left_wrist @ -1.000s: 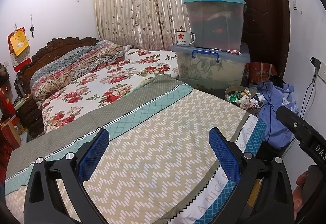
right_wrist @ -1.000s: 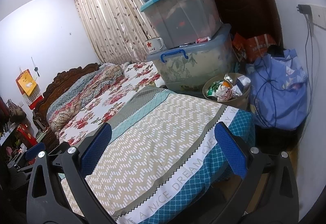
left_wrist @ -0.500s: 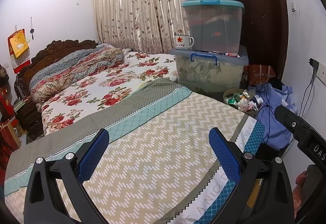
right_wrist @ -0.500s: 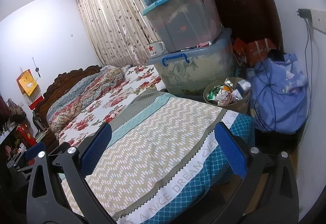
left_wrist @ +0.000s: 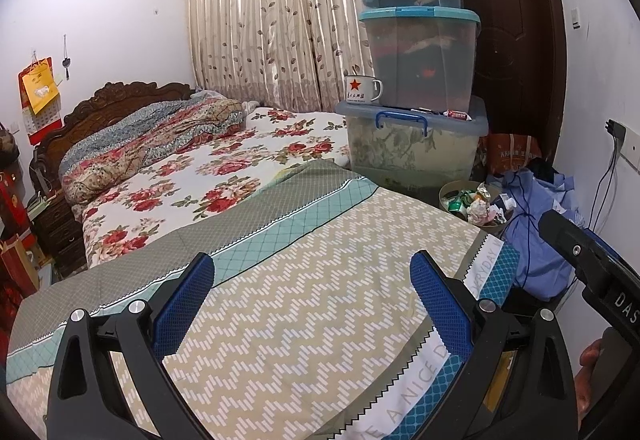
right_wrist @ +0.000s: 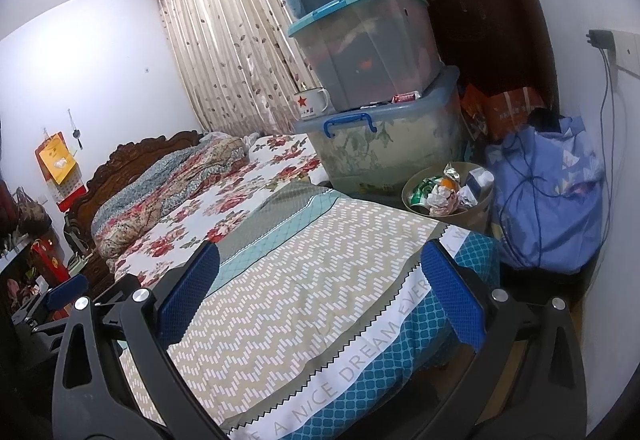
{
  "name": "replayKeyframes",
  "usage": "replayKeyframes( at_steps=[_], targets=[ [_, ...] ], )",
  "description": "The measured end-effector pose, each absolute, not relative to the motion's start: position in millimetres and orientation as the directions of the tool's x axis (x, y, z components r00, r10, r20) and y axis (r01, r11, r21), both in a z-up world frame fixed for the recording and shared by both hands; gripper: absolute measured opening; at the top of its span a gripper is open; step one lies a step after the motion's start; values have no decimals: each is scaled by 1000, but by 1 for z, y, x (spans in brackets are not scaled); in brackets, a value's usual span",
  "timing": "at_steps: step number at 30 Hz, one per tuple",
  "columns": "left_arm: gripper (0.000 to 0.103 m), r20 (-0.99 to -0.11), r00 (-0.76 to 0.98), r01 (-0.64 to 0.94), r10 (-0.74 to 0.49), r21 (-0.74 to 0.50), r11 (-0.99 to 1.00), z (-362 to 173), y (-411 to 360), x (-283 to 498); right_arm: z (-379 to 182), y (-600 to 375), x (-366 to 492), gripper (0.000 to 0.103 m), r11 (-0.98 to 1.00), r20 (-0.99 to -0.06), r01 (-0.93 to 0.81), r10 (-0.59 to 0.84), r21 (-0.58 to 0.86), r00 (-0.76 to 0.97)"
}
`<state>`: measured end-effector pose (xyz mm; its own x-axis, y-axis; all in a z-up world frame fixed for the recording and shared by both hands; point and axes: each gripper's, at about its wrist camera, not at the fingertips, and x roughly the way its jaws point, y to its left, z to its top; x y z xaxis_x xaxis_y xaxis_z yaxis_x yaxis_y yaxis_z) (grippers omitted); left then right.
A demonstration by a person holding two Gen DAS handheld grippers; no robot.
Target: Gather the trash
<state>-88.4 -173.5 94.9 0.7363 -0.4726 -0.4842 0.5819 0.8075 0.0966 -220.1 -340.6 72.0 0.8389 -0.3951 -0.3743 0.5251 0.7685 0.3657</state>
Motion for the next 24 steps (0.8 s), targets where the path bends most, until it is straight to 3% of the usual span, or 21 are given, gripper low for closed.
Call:
replayKeyframes(
  at_steps=[24],
  targets=[
    [94, -481, 741, 578, -469, 101, 809, 96, -176, -89, 69, -338, -220, 100, 770, -376, 519, -387, 371, 842]
  ],
)
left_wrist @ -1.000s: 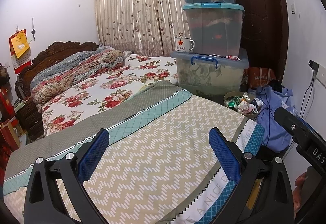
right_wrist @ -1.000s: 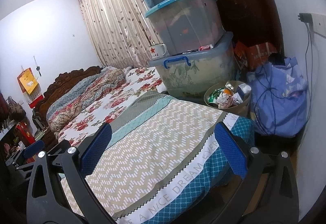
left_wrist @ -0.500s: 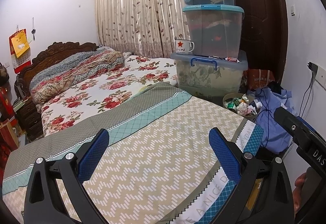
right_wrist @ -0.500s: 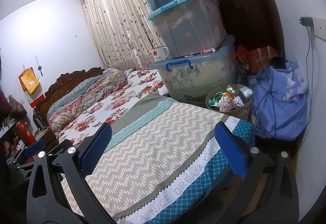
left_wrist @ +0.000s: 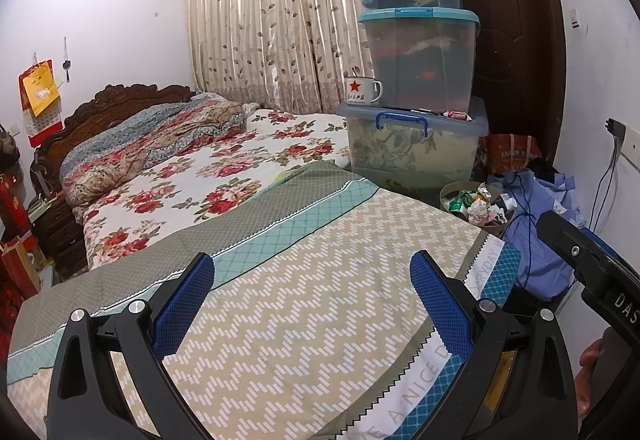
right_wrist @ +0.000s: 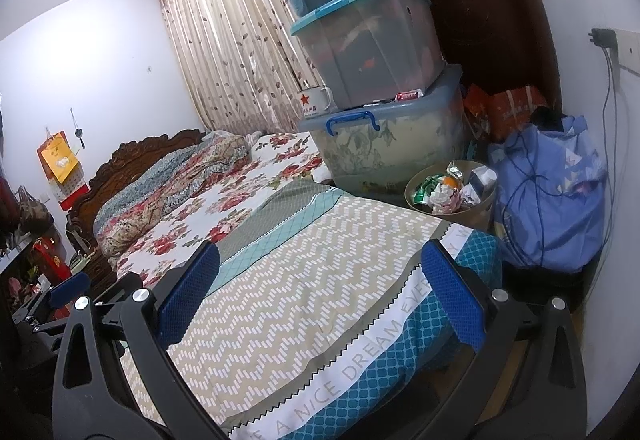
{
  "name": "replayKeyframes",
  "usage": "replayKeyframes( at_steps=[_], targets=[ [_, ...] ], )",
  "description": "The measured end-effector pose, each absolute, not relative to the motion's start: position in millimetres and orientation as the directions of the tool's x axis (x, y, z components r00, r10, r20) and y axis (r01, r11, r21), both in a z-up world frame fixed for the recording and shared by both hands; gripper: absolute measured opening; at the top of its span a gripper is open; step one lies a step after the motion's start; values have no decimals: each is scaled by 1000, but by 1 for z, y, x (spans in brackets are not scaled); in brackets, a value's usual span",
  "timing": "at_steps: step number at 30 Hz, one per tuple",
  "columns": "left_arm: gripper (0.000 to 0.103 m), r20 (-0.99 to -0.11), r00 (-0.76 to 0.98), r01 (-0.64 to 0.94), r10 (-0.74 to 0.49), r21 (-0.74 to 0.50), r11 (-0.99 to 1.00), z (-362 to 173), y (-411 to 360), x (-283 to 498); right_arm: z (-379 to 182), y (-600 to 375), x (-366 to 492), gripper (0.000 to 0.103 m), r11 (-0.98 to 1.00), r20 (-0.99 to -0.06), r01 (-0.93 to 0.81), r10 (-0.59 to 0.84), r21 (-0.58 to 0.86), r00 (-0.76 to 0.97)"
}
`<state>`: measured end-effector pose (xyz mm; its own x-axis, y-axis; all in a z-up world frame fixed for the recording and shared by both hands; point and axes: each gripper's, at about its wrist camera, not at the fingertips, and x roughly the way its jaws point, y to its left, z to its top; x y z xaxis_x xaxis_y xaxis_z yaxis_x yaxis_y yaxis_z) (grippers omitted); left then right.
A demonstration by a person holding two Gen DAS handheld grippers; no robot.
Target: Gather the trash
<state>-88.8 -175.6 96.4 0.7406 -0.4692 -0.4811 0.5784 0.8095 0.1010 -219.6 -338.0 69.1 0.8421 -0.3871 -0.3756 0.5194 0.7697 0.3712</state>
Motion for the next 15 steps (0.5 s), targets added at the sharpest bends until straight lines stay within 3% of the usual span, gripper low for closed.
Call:
replayKeyframes(
  at_steps=[15],
  targets=[
    [94, -487, 749, 565, -449, 116, 817, 85, -175, -86, 65, -339, -219, 100, 767, -385, 518, -379, 379, 842]
  ],
)
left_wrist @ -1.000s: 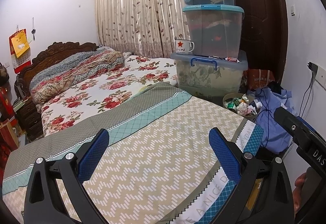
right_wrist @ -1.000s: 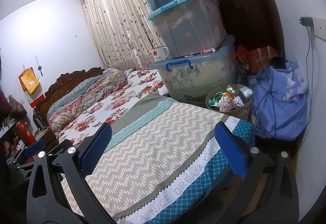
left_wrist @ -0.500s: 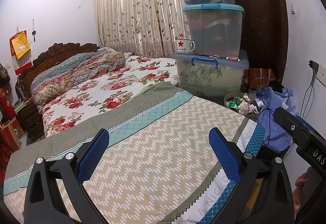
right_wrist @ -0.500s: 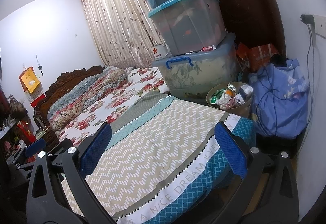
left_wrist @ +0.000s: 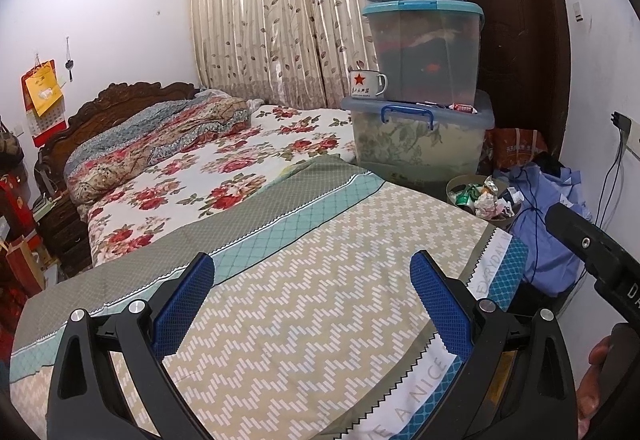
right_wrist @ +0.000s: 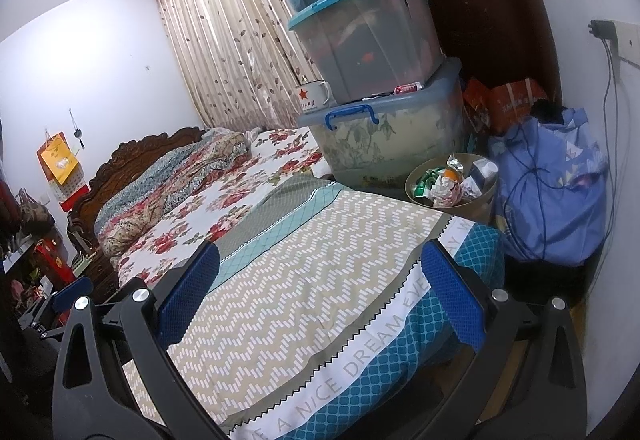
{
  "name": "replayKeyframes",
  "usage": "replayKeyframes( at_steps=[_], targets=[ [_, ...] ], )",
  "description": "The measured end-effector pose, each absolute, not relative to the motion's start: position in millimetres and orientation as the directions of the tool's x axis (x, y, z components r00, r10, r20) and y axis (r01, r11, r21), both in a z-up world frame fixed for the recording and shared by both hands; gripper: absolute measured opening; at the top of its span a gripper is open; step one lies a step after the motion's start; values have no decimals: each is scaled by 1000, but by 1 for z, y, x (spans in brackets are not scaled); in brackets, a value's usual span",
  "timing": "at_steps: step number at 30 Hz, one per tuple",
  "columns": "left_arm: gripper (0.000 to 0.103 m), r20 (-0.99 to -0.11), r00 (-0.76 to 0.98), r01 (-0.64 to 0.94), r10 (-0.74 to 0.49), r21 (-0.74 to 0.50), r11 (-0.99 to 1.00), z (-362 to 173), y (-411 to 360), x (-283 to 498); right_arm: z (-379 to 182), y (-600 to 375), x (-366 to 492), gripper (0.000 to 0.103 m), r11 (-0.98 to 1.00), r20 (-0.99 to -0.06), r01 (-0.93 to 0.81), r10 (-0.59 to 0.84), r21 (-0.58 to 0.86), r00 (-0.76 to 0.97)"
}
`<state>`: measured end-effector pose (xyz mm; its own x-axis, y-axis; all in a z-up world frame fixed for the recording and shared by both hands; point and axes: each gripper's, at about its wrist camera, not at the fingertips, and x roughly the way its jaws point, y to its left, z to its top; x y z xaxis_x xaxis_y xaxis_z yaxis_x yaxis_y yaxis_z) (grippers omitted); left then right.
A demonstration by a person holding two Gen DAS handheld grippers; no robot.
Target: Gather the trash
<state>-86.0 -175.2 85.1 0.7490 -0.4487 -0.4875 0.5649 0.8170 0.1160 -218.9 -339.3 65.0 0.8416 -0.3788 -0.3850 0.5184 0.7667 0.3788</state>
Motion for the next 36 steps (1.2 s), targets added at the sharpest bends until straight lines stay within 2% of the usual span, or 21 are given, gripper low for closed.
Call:
replayKeyframes(
  at_steps=[14, 36],
  targets=[
    [94, -493, 756, 546, -430, 113, 830, 79, -172, -83, 62, -338, -217, 100, 768, -391, 516, -372, 379, 842],
    [94, -505, 780, 514, -370, 179, 839, 70, -176, -82, 60, -337, -216, 100, 768, -389, 517, -375, 379, 842]
  ],
)
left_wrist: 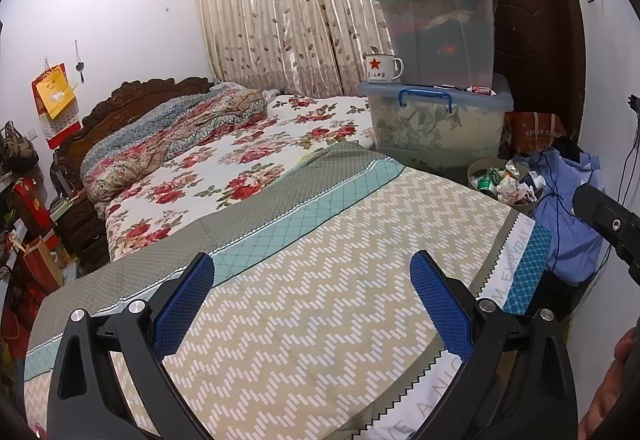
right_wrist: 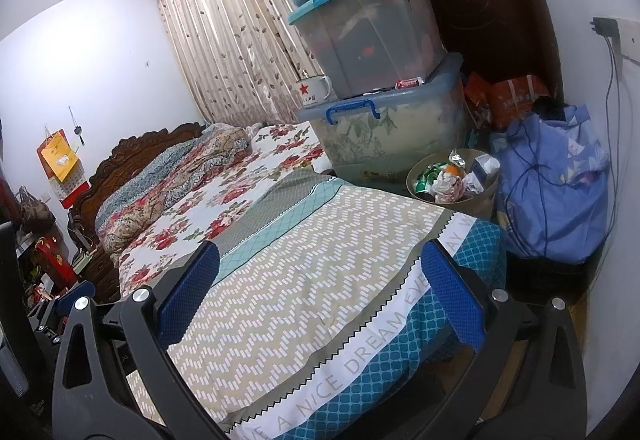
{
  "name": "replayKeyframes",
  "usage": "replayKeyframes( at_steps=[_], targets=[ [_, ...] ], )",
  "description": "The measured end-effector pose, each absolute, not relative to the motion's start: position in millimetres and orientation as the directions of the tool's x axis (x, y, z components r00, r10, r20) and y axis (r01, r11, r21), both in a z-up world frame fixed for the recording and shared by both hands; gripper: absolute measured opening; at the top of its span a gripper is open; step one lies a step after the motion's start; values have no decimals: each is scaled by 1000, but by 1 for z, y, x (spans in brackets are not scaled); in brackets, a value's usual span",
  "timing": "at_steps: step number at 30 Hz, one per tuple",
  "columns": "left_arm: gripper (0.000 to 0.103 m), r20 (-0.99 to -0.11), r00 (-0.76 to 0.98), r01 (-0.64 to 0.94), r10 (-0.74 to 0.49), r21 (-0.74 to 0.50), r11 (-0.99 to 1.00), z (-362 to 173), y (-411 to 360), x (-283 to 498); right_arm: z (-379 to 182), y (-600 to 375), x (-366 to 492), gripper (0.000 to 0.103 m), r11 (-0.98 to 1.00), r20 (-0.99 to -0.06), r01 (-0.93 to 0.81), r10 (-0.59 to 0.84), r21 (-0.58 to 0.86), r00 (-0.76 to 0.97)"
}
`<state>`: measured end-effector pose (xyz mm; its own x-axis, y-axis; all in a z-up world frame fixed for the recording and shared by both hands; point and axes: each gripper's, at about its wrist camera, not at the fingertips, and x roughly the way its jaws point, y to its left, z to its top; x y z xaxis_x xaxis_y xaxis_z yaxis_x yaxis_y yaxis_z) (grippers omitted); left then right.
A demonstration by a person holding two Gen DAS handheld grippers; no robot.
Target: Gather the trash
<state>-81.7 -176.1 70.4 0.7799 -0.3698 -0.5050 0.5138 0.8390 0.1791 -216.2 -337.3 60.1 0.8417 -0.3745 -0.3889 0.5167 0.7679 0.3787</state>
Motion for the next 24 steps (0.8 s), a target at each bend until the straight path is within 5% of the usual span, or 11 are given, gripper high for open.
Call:
replayKeyframes(
  at_steps=[24],
  targets=[
    [94, -515, 777, 514, -361, 189, 837, 68, -176, -81, 59, -338, -216, 100, 768, -393, 516, -372, 379, 841]
  ],
)
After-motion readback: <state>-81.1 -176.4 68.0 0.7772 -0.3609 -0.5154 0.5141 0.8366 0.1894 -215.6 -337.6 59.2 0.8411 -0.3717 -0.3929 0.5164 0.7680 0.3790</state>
